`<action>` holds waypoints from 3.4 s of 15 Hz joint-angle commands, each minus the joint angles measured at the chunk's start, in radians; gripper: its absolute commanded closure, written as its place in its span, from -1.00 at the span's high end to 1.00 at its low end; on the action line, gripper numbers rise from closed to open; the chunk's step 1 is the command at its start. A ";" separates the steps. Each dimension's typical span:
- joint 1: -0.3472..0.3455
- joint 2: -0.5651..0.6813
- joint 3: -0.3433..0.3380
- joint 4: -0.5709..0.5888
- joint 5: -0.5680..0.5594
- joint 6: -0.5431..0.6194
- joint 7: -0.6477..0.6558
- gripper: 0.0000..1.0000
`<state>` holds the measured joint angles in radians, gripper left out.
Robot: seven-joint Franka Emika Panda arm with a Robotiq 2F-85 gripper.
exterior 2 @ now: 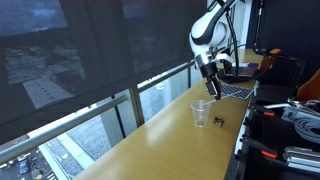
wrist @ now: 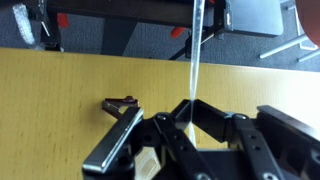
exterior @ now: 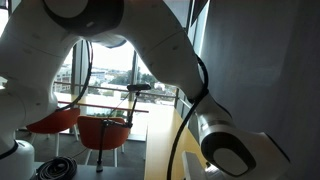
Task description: Put the straw in the cup
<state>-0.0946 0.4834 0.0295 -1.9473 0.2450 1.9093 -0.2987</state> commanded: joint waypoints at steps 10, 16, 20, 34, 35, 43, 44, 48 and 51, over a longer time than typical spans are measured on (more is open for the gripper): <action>-0.011 0.072 0.006 0.137 -0.008 -0.130 0.013 -0.95; -0.005 0.061 -0.001 0.138 -0.018 -0.161 0.030 -0.95; -0.005 0.057 -0.006 0.148 -0.024 -0.171 0.053 -0.95; -0.002 0.050 -0.023 0.121 -0.067 -0.188 0.078 -0.95; -0.002 0.050 -0.023 0.120 -0.069 -0.191 0.079 -0.95; -0.008 0.068 -0.018 0.153 -0.061 -0.220 0.078 -0.95; -0.008 0.071 -0.016 0.159 -0.059 -0.230 0.077 -0.95; -0.009 0.082 -0.016 0.195 -0.055 -0.261 0.078 -0.95; -0.008 0.100 -0.016 0.232 -0.054 -0.284 0.082 -0.95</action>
<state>-0.1010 0.5567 0.0092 -1.7745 0.1867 1.6767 -0.2319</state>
